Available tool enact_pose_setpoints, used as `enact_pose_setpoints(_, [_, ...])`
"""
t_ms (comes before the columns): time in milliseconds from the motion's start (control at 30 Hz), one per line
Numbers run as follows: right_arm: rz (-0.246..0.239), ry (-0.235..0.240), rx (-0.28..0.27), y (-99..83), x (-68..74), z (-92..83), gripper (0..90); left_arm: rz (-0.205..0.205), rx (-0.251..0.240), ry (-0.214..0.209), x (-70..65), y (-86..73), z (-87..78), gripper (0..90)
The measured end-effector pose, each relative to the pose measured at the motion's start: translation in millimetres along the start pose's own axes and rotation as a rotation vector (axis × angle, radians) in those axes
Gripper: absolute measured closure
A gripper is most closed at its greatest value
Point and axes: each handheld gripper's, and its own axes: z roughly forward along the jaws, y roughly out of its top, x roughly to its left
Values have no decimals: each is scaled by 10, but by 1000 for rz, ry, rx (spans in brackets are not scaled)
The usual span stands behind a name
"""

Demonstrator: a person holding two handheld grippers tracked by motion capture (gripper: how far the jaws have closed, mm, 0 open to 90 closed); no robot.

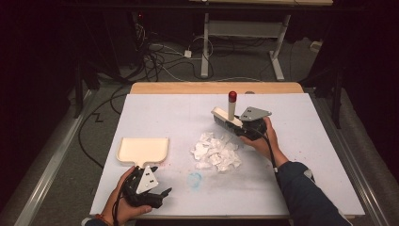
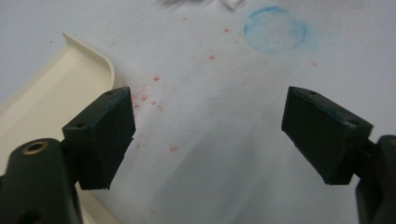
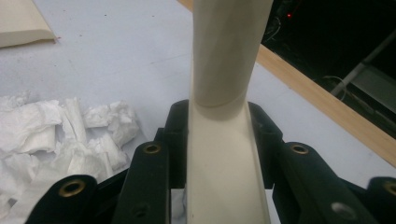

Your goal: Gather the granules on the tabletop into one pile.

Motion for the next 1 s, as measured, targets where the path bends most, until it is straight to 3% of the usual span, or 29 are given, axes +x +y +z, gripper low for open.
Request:
enact_pose_setpoints(67, [9, 36, -23, -13, 19, 52, 675, 0, 2, -2, 2, -2, 5, 171])
enact_pose_setpoints(200, [-22, 90, -34, 4, 84, 79, 675, 3, 8, 0, 0, -3, 11, 171])
enact_pose_setpoints(333, [-27, 210, -79, 6, 155, 13, 675, 1, 6, 4, 3, -5, -1, 170])
enact_pose_setpoints(433, [-69, 284, -86, -6, 256, -33, 674, -2, 7, 4, 0, -4, -2, 170])
enact_pose_setpoints(567, [-128, 316, -68, -11, 373, -100, 671, 0, 6, 1, -11, 4, 0, 170])
enact_pose_setpoints(667, [-133, 354, -78, -12, 420, -176, 675, 1, 9, 1, -13, 6, -1, 171])
enact_pose_setpoints(833, [-173, 333, -67, -10, 505, -277, 675, 2, 7, 3, -17, 8, -5, 170])
enact_pose_setpoints(1000, [-146, 256, -94, 13, 458, -382, 675, 4, 8, 7, -15, 10, -6, 171])
